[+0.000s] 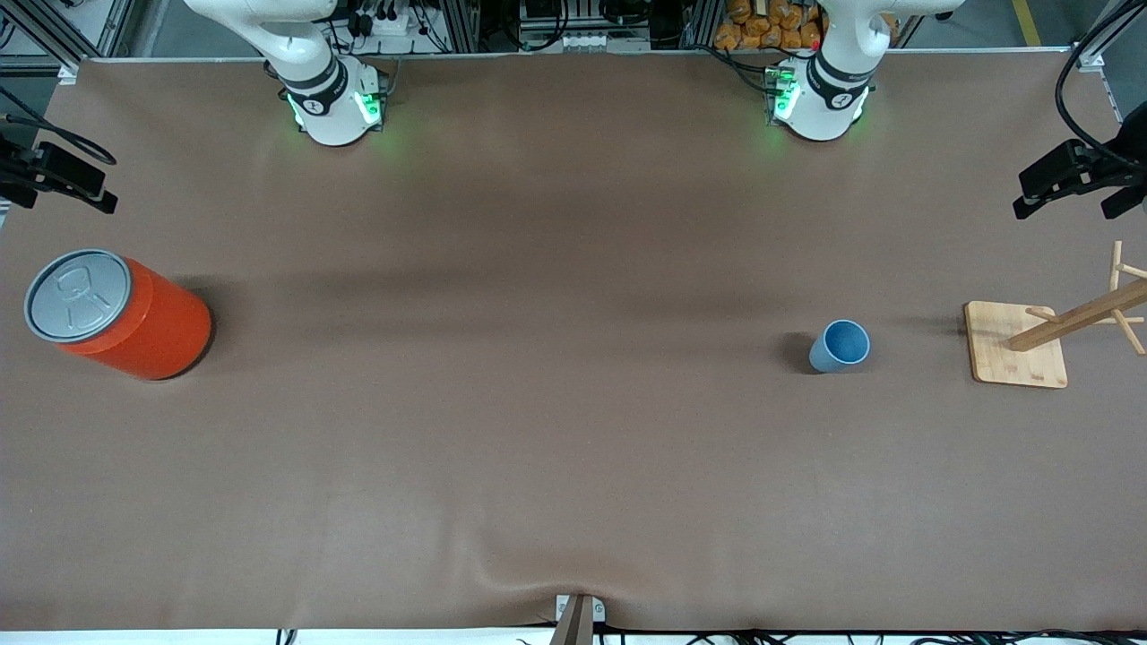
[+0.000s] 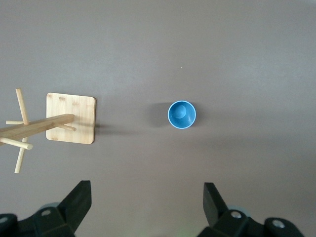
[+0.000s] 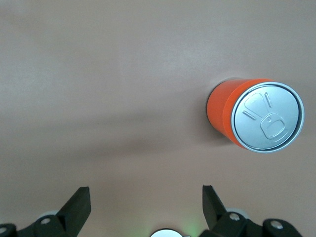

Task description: Flip cup

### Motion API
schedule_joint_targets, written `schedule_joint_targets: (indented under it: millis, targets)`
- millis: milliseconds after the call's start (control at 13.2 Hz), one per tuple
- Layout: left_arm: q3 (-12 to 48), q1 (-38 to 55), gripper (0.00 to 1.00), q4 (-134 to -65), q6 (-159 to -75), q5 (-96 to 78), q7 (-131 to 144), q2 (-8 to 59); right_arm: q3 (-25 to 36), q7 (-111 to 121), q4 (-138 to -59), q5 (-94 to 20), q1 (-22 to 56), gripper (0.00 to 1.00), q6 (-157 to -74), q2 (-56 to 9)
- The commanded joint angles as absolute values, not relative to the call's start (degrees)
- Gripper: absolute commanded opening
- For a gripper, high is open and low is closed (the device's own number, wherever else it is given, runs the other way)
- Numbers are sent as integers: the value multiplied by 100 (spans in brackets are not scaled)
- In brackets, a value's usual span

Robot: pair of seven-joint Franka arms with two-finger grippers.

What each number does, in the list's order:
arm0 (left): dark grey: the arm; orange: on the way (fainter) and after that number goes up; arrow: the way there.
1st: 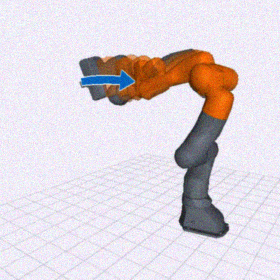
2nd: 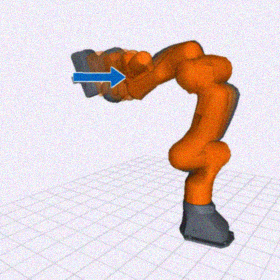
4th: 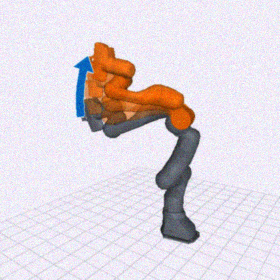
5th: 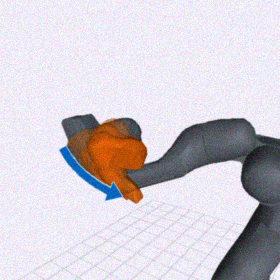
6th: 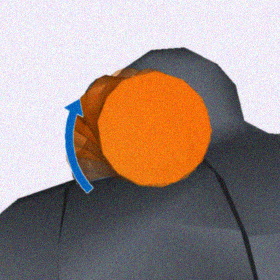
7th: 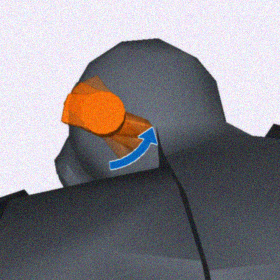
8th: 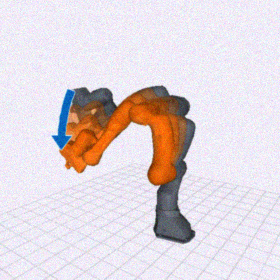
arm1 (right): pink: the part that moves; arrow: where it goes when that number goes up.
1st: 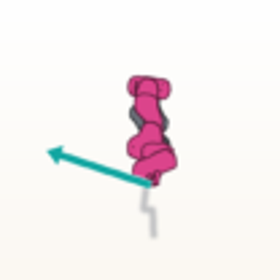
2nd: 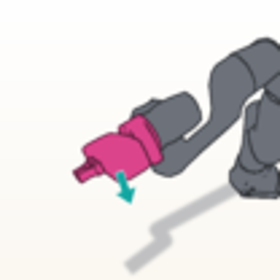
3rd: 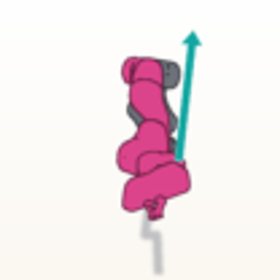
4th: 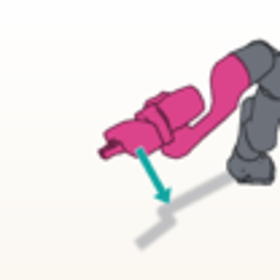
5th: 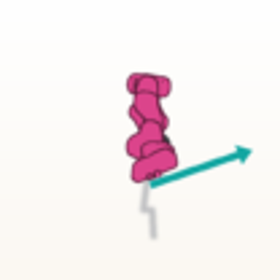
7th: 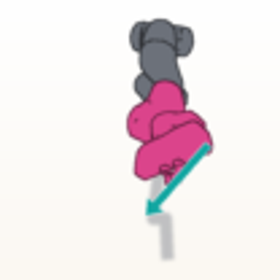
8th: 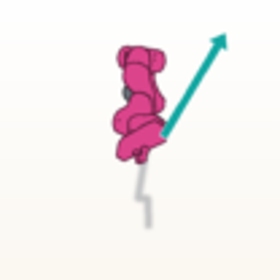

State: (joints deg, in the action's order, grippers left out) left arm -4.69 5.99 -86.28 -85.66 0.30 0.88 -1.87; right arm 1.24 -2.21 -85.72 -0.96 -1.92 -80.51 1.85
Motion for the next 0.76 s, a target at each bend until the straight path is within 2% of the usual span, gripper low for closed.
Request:
schedule_joint_targets:
  millis: [0,684]
  targets:
    - [-492,624,100,-8613,-8613,9,79,-185,88,-299,-8481,-97,-237,100,-8007,158]
    - [-492,615,100,-8604,-8604,-70,88,-167,79,-308,-8499,-114,-176,100,-7998,158]
